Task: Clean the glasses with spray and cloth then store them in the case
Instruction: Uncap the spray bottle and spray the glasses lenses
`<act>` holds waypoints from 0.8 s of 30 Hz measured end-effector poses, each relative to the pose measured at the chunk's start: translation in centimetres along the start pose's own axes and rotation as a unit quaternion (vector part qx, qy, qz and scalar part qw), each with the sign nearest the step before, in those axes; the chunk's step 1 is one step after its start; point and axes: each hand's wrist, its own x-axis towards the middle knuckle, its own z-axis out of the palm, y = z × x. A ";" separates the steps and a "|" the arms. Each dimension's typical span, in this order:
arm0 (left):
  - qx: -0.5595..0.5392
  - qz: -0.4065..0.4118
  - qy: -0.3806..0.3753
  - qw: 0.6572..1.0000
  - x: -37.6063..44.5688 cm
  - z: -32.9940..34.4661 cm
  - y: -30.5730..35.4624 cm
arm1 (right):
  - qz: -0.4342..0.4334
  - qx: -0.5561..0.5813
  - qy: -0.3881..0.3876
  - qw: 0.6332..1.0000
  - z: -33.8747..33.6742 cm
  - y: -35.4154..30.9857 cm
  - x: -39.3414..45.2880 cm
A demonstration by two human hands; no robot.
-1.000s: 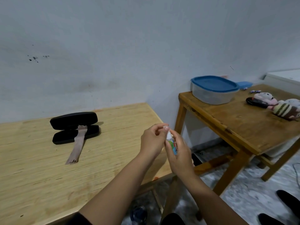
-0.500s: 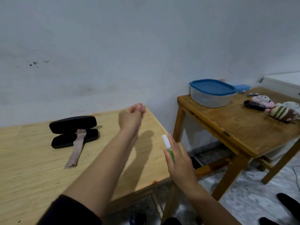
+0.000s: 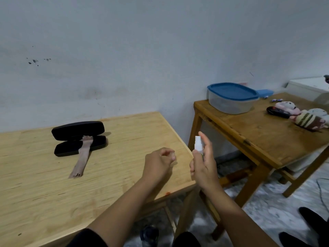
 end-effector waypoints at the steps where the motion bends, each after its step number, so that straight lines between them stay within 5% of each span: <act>1: 0.021 0.012 -0.001 1.000 0.0 0.1 -0.3 | 0.004 0.002 0.001 1.000 0.0 -0.2 0.0; 24: 0.176 0.081 -0.007 0.981 0.7 -2.4 -2.1 | -0.031 -0.075 -0.034 0.996 1.3 -0.2 0.0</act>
